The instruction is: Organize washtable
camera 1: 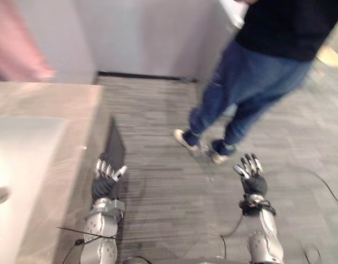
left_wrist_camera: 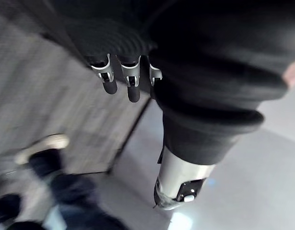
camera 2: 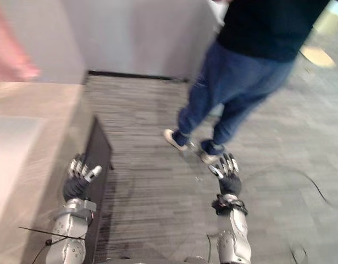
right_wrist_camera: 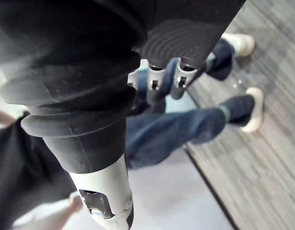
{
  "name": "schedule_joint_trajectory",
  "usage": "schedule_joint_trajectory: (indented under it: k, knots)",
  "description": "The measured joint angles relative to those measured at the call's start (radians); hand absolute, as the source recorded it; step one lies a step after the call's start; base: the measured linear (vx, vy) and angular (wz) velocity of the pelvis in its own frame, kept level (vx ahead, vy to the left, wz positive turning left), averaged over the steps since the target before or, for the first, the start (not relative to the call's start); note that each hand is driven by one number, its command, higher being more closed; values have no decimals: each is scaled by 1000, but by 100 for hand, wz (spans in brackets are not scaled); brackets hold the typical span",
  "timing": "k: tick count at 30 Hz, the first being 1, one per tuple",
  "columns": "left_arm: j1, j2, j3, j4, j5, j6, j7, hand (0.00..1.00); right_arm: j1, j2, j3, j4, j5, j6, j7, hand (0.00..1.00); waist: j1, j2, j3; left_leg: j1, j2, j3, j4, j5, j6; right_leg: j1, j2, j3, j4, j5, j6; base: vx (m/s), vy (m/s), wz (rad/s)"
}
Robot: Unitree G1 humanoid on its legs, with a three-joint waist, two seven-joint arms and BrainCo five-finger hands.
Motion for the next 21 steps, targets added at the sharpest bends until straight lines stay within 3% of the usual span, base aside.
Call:
schedule_joint_trajectory:
  k: [1,2,3,6,9,10,11,12,13,14,15,16,17,18,19,20,21]
  knots:
    - [7,-21,-2,12,0,8,0,0,16,-6,-1,0,0,9,2,0,-2,0,1,8,23,6,33,0,0,14,18,16,-28,6,7,22,-195,-84]
    - [19,-27,-17,29,0,19,-3,0,53,-5,-1,-2,0,17,3,0,-6,-3,8,13,85,3,138,-14,-12,61,52,33,-72,13,-2,11,-179,-56]
    - [20,-27,-32,44,0,25,-3,0,94,-1,-30,-3,0,22,3,0,-11,-3,11,2,99,-27,148,-29,-42,87,68,40,-84,13,-2,-4,-133,-36]
    - [20,-25,-33,37,1,25,-5,0,137,-6,-109,-6,-1,30,3,0,-48,28,16,-22,97,-53,92,-23,-41,114,91,47,-87,12,-2,-21,-11,-6]
    - [30,-24,-4,39,8,25,-4,0,180,19,-126,-14,9,32,3,0,-58,22,24,29,110,-54,106,-23,-41,150,100,51,-68,12,-2,25,29,-2]
    - [30,-29,-3,39,8,25,-4,0,187,17,-127,-15,14,32,3,0,-62,35,32,51,116,-54,98,-22,-40,144,96,54,-17,4,-9,7,101,-13]
    - [34,-34,-1,41,8,24,-6,0,189,18,-126,-20,19,33,5,0,-71,64,48,76,136,-53,95,-21,-40,123,111,84,20,-46,-13,-99,92,-4]
    - [34,-27,9,37,9,20,-6,0,203,35,-122,-51,21,36,8,0,-77,50,42,89,150,-53,123,-22,-42,138,151,151,-120,-10,-15,-148,51,-2]
    - [34,-17,12,41,9,16,-8,0,212,47,-123,-79,21,34,12,0,-79,26,44,92,151,-56,169,-32,-50,131,153,164,-155,36,-17,-184,-18,-14]
    - [34,-23,12,57,9,20,-7,0,203,32,-128,-84,23,31,18,0,-83,45,51,95,211,-97,245,-47,-46,151,186,182,-152,38,-25,-93,-51,-69]
    - [53,-28,12,58,8,20,-6,0,185,29,-121,-91,26,31,21,0,-79,64,62,83,231,-197,303,-29,-16,152,205,232,-147,31,-35,-43,-51,-96]
    - [62,-38,14,58,8,20,-4,0,176,29,-116,-93,28,25,21,0,-76,63,64,72,236,-265,337,-14,9,156,211,267,-148,31,-37,57,-16,-143]
    - [76,-36,29,58,7,20,-2,0,161,30,-101,-94,29,14,21,0,-71,70,79,19,225,-447,420,21,67,170,211,337,-146,32,-44,86,71,-131]
    - [83,-36,28,58,7,20,-2,0,152,32,-96,-94,30,10,21,0,-58,71,86,-1,191,-552,427,-14,34,166,206,376,-143,30,-46,86,138,-187]
    - [89,-36,30,49,5,19,1,0,141,28,-85,-88,35,8,18,0,-38,90,95,-31,89,-753,402,-99,2,149,204,464,-133,27,-49,89,295,-194]
    - [96,-37,40,28,3,15,10,0,134,24,-79,-86,37,9,17,0,-28,100,100,-67,-16,-945,365,-144,-4,133,203,542,-124,22,-51,66,271,-194]
    - [96,-38,41,20,3,6,18,0,132,24,-74,-86,37,9,17,0,-21,101,102,-83,-59,-1026,344,-161,-5,123,202,580,-114,15,-52,54,399,-216]
